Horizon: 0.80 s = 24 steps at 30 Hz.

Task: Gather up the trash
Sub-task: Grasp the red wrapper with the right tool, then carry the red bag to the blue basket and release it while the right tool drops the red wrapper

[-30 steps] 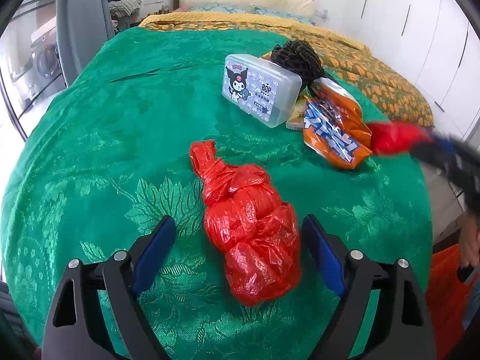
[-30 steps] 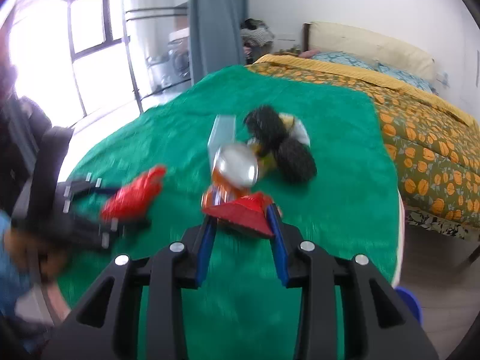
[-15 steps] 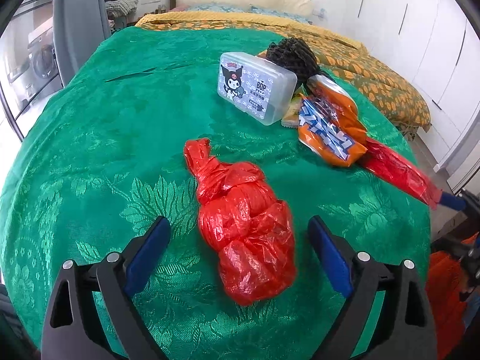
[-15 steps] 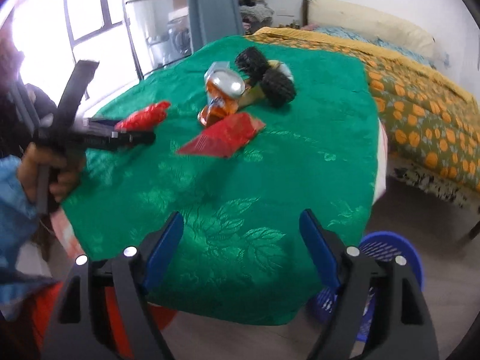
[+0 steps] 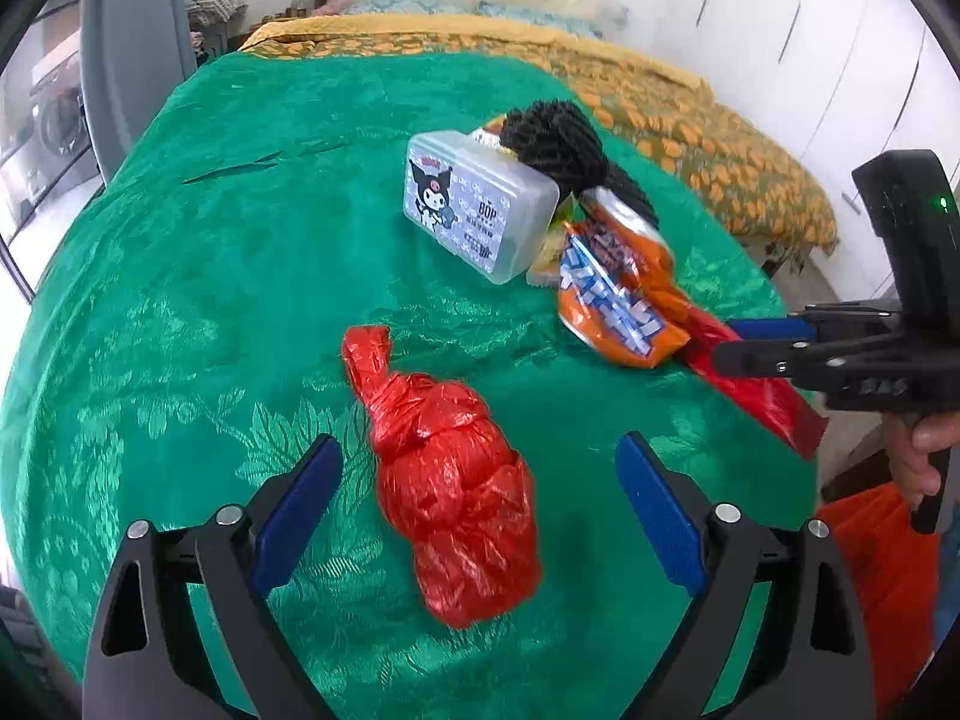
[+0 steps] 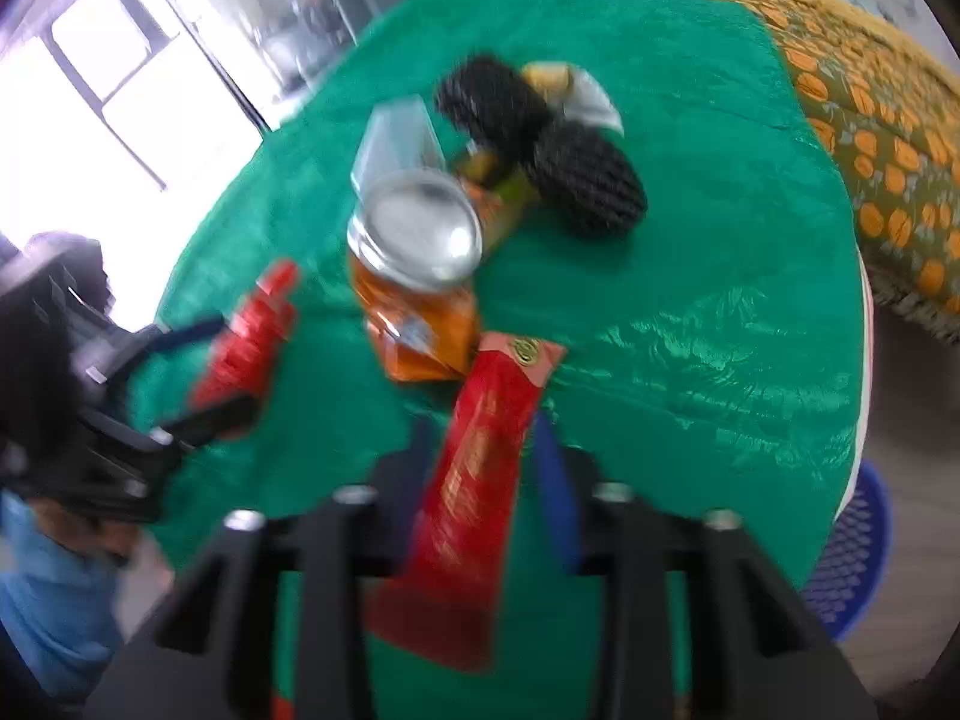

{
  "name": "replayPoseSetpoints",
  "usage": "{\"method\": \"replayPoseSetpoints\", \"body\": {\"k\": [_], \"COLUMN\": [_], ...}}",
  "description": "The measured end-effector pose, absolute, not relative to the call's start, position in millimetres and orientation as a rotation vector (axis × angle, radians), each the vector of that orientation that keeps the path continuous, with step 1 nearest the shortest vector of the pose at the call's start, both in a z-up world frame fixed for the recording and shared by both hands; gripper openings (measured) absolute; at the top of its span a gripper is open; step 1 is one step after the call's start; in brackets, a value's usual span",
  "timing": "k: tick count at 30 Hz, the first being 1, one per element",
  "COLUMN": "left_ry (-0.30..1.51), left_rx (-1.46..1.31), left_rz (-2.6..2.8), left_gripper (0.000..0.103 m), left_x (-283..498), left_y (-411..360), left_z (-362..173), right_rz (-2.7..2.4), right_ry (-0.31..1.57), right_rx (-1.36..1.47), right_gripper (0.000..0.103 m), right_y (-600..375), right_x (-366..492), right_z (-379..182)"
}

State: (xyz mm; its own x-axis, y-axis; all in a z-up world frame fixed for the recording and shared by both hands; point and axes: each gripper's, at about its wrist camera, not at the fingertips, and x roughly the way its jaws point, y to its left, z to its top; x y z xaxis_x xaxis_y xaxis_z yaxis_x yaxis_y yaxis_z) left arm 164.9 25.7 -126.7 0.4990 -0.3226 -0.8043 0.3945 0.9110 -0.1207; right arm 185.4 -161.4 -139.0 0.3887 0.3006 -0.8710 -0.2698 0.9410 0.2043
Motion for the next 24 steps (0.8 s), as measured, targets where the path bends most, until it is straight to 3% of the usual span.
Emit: {"method": "replayPoseSetpoints", "body": {"k": [2,9,10,11,12,20,21,22,23,24], "left_ry": [0.966,0.970,0.974,0.976,0.980,0.990,0.991,0.992,0.994,0.998], "left_rx": [0.120,0.147,0.153,0.159,0.161,0.173,0.178,0.189,0.193,0.193], "left_rz": [-0.421,-0.442,-0.440,-0.428,-0.422,-0.384,-0.384,-0.379,-0.377,-0.377], "left_gripper": [0.083,0.083,0.083,0.083,0.083,0.082,0.081,0.071,0.065,0.050], "left_x": [165.1,154.7,156.6,159.1,161.7,175.2,175.9,176.0,175.6,176.0], "left_y": [24.1,30.4,29.2,28.0,27.1,25.6,24.4,22.6,20.9,20.8], "left_z": [-129.8,-131.4,-132.0,-132.9,-133.3,-134.6,-134.8,-135.4,-136.2,-136.9], "right_rz": [0.356,0.357,0.354,0.352,0.341,0.349,0.348,0.348,0.347,0.349], "right_ry": [1.111,1.090,1.088,1.090,1.088,1.119,1.134,1.148,1.153,1.146], "right_rx": [0.008,-0.060,-0.062,-0.065,-0.072,-0.065,-0.083,-0.101,-0.116,-0.121], "right_gripper": [0.013,0.013,0.015,0.029,0.032,0.033,0.030,0.020,0.018,0.016], "right_y": [-163.2,-173.1,-170.8,-170.4,-169.6,-166.9,-164.3,-162.5,-160.8,-160.2], "right_x": [172.5,120.3,122.6,124.6,126.8,151.9,154.0,156.0,156.7,155.6], "right_z": [-143.1,-142.6,-142.6,-142.8,-142.0,-147.2,-149.4,-151.6,-153.0,-152.0]}}
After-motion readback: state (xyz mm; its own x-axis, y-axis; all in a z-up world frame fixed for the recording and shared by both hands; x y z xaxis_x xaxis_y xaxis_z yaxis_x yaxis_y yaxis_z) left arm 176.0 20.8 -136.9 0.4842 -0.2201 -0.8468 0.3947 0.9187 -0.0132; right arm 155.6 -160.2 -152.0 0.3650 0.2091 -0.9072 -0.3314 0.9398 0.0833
